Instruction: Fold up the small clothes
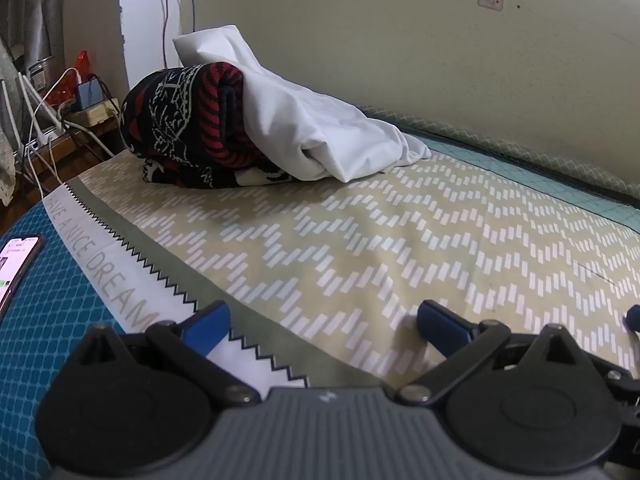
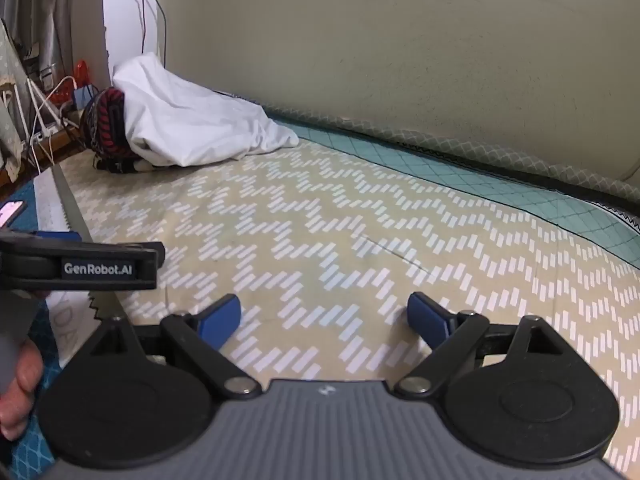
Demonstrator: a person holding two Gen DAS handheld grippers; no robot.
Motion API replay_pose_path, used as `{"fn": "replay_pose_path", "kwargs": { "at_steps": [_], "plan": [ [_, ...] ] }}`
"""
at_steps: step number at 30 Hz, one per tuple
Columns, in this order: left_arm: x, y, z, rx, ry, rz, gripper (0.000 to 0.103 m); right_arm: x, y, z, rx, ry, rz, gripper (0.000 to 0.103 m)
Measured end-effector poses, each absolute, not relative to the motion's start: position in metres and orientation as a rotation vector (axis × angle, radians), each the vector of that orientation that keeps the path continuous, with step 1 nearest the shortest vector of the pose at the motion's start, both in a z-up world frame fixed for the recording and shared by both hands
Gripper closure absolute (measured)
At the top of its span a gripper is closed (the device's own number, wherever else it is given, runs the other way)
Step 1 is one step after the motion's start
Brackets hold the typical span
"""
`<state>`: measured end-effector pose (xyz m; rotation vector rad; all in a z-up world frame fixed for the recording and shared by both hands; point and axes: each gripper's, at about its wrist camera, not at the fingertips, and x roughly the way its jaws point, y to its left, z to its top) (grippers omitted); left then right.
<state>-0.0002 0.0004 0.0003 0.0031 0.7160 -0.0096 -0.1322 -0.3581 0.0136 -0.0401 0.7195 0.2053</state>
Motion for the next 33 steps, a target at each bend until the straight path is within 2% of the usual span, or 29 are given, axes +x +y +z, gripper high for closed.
{"fn": "replay_pose_path", "kwargs": {
  "at_steps": [11, 15, 16, 17, 18, 19, 21, 22, 23, 25, 29, 31, 32, 33],
  "plan": [
    [-0.006, 0.025, 0.004, 0.094, 0.705, -0.157, 0.0, -0.138, -0.366, 0.021, 0.036, 0.71, 0.219, 0.019],
    [0.003, 0.062, 0.016, 0.116, 0.542, -0.116, 0.0, -0.139, -0.36, 0.018, 0.007, 0.71, 0.199, 0.019],
    [0.007, 0.068, 0.02, 0.119, 0.505, -0.103, 0.001, -0.137, -0.358, 0.019, 0.016, 0.708, 0.192, 0.02],
    [0.013, 0.076, 0.023, 0.104, 0.475, -0.108, 0.002, -0.133, -0.361, 0.022, 0.046, 0.701, 0.185, 0.03],
    [0.019, 0.085, 0.026, 0.063, 0.455, -0.123, 0.004, -0.127, -0.364, 0.026, 0.1, 0.693, 0.207, 0.032],
    [0.025, 0.092, 0.026, 0.018, 0.442, -0.131, 0.009, -0.115, -0.366, 0.034, 0.155, 0.691, 0.239, 0.047],
    [0.03, 0.101, 0.019, -0.062, 0.432, -0.137, 0.017, -0.08, -0.357, 0.055, 0.221, 0.69, 0.276, 0.05],
    [0.035, 0.103, 0.017, -0.08, 0.456, -0.136, 0.027, -0.065, -0.35, 0.063, 0.229, 0.685, 0.287, 0.053],
    [0.035, 0.107, 0.017, -0.098, 0.461, -0.141, 0.03, -0.043, -0.337, 0.072, 0.231, 0.684, 0.306, 0.053],
    [0.026, 0.114, 0.018, -0.123, 0.429, -0.142, 0.029, -0.001, -0.309, 0.079, 0.217, 0.708, 0.337, 0.053],
    [0.032, 0.12, 0.017, -0.157, 0.453, -0.162, 0.033, 0.082, -0.244, 0.06, 0.187, 0.799, 0.321, 0.038],
    [0.035, 0.124, 0.016, -0.178, 0.469, -0.168, 0.038, 0.105, -0.226, 0.045, 0.14, 0.83, 0.3, 0.037],
    [0.036, 0.126, 0.015, -0.187, 0.475, -0.17, 0.04, 0.117, -0.215, 0.034, 0.109, 0.856, 0.283, 0.039],
    [0.037, 0.127, 0.015, -0.195, 0.483, -0.169, 0.044, 0.123, -0.208, 0.025, 0.083, 0.888, 0.262, 0.046]
  ]
}}
